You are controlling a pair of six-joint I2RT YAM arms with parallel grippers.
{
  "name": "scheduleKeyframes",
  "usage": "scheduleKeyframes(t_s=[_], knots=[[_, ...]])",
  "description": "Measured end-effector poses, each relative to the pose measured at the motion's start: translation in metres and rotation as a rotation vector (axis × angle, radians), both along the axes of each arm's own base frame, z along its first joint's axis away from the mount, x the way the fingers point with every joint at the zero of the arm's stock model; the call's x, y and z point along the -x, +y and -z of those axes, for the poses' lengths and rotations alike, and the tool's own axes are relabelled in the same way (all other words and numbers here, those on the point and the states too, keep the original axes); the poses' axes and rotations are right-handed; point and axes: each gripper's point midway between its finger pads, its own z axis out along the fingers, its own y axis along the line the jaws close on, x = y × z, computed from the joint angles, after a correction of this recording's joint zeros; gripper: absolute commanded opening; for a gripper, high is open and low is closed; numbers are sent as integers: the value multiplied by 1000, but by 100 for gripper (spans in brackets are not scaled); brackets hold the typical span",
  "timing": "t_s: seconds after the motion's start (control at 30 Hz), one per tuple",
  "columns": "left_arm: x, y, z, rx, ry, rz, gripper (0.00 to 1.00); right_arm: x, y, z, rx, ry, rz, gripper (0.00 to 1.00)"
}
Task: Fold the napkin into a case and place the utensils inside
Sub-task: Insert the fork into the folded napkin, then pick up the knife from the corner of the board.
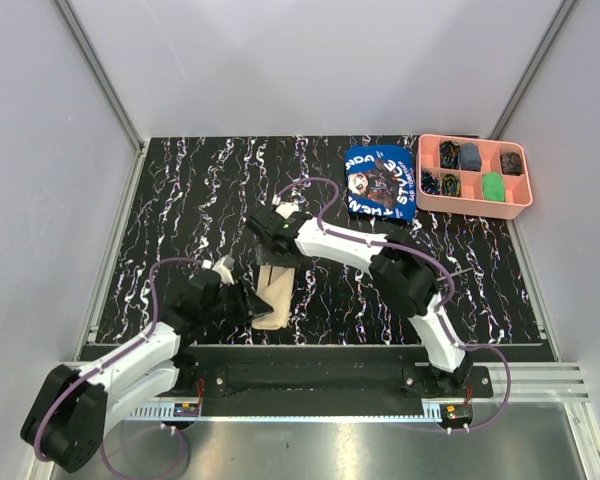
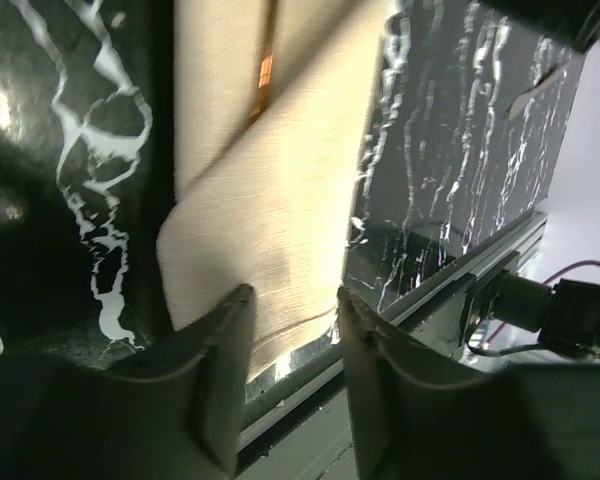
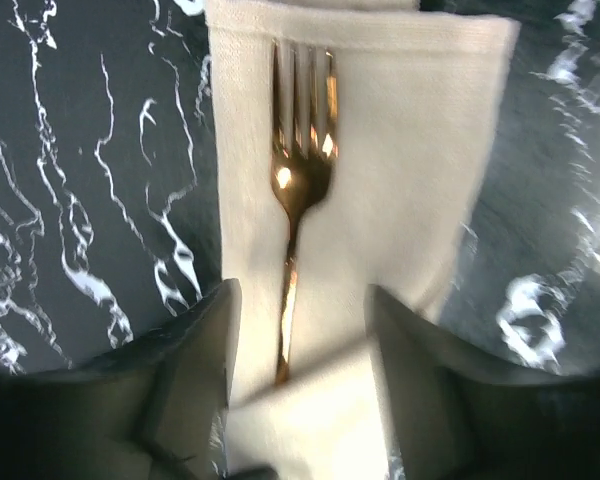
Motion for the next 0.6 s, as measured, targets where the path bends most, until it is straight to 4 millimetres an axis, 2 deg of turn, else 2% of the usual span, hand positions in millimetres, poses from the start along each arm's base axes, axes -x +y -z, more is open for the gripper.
scheduleKeyframes(t_s=[0.07, 0.23, 0.3, 0.37, 0.4, 0.43, 0.5, 0.53, 0.6], knots=[[-3, 0, -11, -1, -31, 5, 54, 3, -9, -13, 17, -17, -8, 98], [-17, -1, -58, -6, -140, 10, 56, 4, -44, -73, 41, -114, 12, 100], [-24, -3, -79, -2, -189, 17, 56, 9, -78, -97, 36, -141, 60, 98], [-29, -6, -93, 4, -219, 24, 56, 8, -125, -107, 21, -140, 149, 83], [-30, -6, -95, 4, -223, 27, 56, 7, -159, -107, 17, -126, 224, 81], [-30, -7, -95, 3, -223, 32, 56, 2, -207, -101, 16, -109, 342, 81], [-29, -8, -91, -1, -207, 41, 56, 2, -286, -83, 57, -78, 542, 80], [-28, -8, -90, -4, -200, 44, 56, 9, -320, -71, 91, -56, 630, 77], [-27, -9, -87, -8, -188, 54, 56, 34, -360, -49, 146, 7, 721, 75]])
